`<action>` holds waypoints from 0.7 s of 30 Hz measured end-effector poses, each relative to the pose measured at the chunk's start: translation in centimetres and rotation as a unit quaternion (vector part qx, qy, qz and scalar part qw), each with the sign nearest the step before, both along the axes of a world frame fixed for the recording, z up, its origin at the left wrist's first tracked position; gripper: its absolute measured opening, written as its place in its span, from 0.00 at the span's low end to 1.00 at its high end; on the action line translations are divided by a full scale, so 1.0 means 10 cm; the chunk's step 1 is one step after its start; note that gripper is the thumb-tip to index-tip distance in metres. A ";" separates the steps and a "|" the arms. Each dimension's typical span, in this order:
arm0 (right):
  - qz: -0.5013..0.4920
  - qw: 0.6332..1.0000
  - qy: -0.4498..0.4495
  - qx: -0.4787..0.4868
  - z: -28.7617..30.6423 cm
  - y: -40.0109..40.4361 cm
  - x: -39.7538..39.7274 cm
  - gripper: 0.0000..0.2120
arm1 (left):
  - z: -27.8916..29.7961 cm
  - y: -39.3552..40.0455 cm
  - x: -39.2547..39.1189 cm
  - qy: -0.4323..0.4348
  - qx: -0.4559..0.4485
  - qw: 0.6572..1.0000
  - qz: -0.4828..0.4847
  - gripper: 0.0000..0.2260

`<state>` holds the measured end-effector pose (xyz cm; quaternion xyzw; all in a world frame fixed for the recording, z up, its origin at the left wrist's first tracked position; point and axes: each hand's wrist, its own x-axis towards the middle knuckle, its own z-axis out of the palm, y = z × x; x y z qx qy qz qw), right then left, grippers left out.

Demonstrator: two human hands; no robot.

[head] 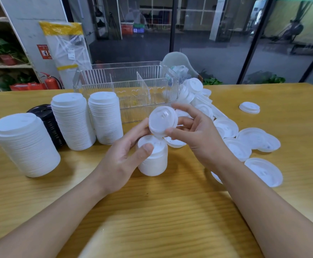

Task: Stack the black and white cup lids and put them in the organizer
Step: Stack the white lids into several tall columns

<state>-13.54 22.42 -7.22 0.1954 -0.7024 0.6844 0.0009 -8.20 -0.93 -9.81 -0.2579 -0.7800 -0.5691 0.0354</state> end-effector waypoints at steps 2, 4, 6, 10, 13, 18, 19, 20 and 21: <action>-0.003 0.999 0.035 0.031 -0.01 0.00 0.00 0.35 | -0.02 -0.03 -0.01 -0.009 -0.002 1.000 0.005 0.28; -0.008 0.993 0.078 0.083 -0.02 -0.01 0.00 0.35 | -0.04 -0.07 -0.02 -0.007 -0.016 1.000 0.020 0.30; -0.017 0.987 0.101 0.122 -0.03 -0.01 -0.02 0.33 | -0.05 -0.08 -0.03 0.003 -0.038 0.999 0.030 0.33; -0.054 0.986 0.082 0.136 0.00 0.03 -0.01 0.29 | -0.13 -0.10 -0.06 -0.009 -0.060 0.997 0.051 0.44; -0.043 0.991 0.035 0.123 0.00 0.02 0.01 0.26 | -0.16 -0.11 -0.07 -0.049 -0.070 0.994 0.074 0.52; -0.029 0.982 0.041 0.183 -0.07 -0.11 0.07 0.23 | -0.17 -0.08 -0.09 -0.070 -0.062 0.991 0.092 0.54; -0.029 0.978 0.049 0.203 -0.08 -0.16 0.09 0.23 | -0.17 -0.06 -0.09 -0.069 -0.059 0.991 0.094 0.55; -0.028 0.972 0.059 0.224 -0.10 -0.19 0.11 0.23 | -0.17 -0.05 -0.09 -0.068 -0.057 0.992 0.095 0.56; -0.027 0.968 0.069 0.239 -0.11 -0.22 0.12 0.23 | -0.17 -0.05 -0.09 -0.067 -0.053 0.992 0.095 0.56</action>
